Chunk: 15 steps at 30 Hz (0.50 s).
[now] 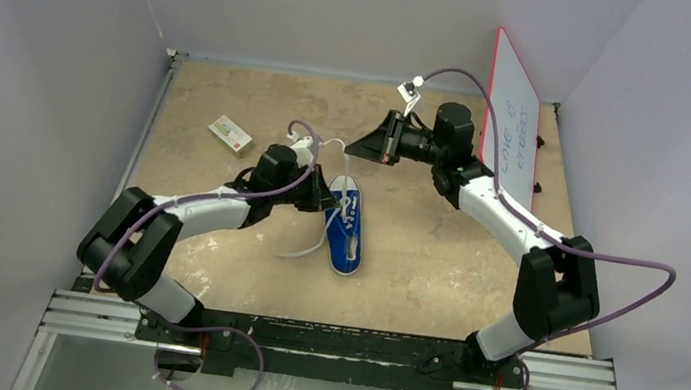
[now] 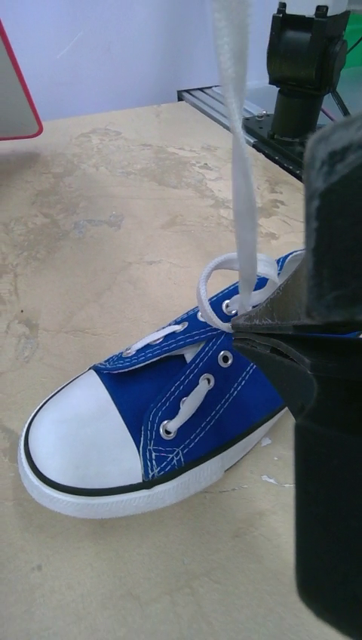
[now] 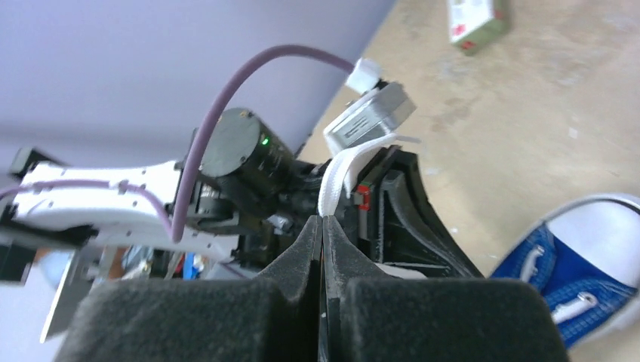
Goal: Tie the shoes
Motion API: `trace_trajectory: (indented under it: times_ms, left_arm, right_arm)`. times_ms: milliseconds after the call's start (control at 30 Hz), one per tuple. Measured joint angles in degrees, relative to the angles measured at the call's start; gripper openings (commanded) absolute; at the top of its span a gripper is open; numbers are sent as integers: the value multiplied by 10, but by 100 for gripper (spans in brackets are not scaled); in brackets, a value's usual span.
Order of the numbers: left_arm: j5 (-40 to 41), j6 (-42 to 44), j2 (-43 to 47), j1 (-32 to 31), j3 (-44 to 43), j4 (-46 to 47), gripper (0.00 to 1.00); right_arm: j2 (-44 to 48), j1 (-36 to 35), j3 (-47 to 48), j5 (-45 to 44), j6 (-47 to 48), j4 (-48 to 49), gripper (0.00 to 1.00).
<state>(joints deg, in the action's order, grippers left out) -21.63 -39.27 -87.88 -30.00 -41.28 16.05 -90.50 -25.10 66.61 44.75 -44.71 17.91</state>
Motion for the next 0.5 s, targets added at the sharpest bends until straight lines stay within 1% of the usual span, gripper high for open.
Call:
trace_trajectory:
  times_ms: [133,200,300,400,500]
  left_arm:
    - [16,4,54,2,-1,-42,0]
    - [16,2,74,3,-1,-49,0]
    - [9,-13,87,3,1,-52,0]
    - [-6,-38,90,3,24,-39,0]
    - [-8,-46,91,3,43,-59,0]
  right_arm:
    - [6,-12,-41,64,-53,125,0]
    - [8,-17,-63,82,-69,163,0]
    - [8,-24,-81,88,-77,178,0]
    - [8,-26,-80,83,-78,180,0]
    - [5,-25,-73,71,-78,177,0]
